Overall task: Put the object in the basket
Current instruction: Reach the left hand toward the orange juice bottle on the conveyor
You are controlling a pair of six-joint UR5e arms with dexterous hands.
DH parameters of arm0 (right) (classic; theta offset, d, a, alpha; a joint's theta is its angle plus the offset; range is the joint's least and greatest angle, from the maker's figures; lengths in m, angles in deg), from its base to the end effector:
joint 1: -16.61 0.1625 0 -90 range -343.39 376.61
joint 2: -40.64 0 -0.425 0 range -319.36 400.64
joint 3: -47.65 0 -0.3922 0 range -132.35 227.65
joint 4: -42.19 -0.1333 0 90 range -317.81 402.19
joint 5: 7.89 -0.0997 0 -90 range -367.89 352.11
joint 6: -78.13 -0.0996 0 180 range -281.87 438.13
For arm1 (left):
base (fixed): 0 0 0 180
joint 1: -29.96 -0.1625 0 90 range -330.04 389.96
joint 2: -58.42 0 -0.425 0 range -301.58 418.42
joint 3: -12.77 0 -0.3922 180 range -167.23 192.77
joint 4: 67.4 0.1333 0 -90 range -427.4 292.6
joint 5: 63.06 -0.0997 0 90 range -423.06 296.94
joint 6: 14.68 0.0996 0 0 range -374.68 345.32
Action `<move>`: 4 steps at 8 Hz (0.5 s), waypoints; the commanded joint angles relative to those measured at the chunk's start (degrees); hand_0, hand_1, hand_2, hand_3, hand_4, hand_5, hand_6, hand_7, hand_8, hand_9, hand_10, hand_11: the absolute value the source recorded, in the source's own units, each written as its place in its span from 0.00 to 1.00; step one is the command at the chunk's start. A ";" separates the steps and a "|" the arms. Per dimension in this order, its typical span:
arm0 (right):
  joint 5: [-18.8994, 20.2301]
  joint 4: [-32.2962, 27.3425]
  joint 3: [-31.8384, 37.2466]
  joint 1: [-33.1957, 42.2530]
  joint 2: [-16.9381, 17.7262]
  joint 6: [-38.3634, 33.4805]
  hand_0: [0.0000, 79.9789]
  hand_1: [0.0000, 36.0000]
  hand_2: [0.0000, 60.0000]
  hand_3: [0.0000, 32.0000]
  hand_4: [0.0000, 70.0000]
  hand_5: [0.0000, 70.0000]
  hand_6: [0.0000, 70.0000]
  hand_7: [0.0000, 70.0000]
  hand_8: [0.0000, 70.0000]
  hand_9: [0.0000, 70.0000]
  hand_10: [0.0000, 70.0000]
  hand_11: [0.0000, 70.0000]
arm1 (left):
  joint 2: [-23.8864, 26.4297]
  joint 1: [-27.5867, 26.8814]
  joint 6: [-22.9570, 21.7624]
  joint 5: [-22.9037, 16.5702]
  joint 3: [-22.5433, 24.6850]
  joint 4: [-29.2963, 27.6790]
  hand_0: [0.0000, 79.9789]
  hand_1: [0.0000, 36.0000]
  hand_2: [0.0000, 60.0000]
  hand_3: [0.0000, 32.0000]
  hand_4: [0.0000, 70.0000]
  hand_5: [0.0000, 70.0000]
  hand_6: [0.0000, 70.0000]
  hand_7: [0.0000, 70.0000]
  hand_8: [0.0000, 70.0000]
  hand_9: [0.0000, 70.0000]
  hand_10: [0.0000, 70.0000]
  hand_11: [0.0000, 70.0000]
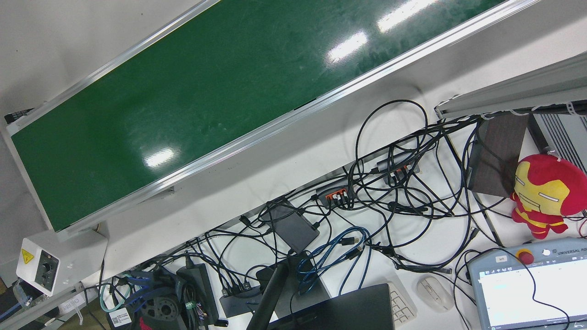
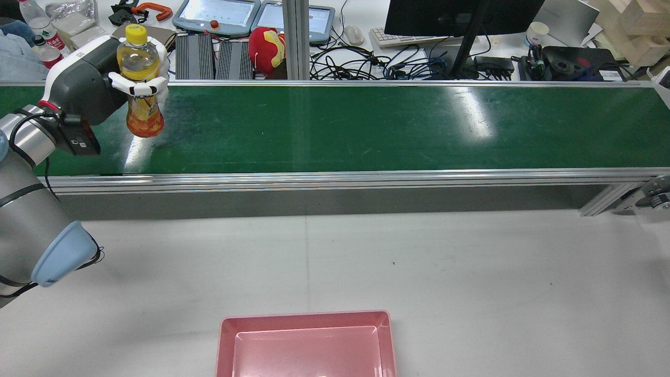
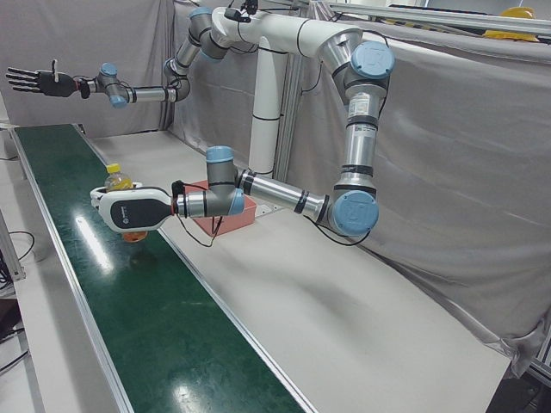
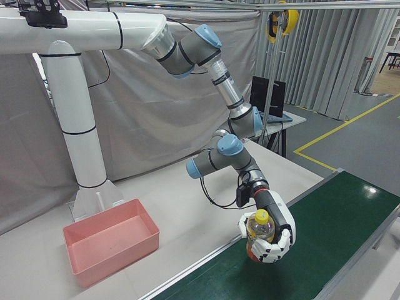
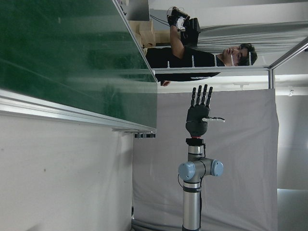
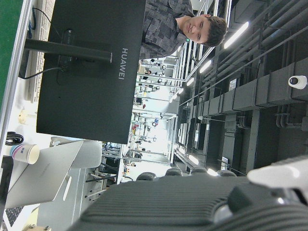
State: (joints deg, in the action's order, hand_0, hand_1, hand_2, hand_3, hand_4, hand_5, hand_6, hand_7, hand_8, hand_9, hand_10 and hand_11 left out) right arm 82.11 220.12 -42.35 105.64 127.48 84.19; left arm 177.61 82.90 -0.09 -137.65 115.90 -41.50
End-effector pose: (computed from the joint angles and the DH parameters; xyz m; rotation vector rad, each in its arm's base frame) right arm 0.1244 -0.5255 0.6554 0.1004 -2.2591 2.0599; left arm 0.2447 -0.5891 0.3380 -0.2165 2.2662 -1.6581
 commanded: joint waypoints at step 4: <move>0.00 -0.04 0.00 0.00 0.00 0.00 0.00 0.00 0.00 0.00 0.00 0.00 0.00 0.00 0.00 0.00 0.00 0.00 | -0.01 -17.66 2.45 -1.52 16.84 12.76 0.92 1.00 1.00 0.00 1.00 1.00 1.00 1.00 1.00 1.00 0.88 1.00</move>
State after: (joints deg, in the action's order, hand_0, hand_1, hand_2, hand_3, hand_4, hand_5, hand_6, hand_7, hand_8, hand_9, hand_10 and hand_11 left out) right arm 82.14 220.11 -42.35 105.64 127.47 84.19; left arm 177.44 73.65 0.59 -138.61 129.94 -30.95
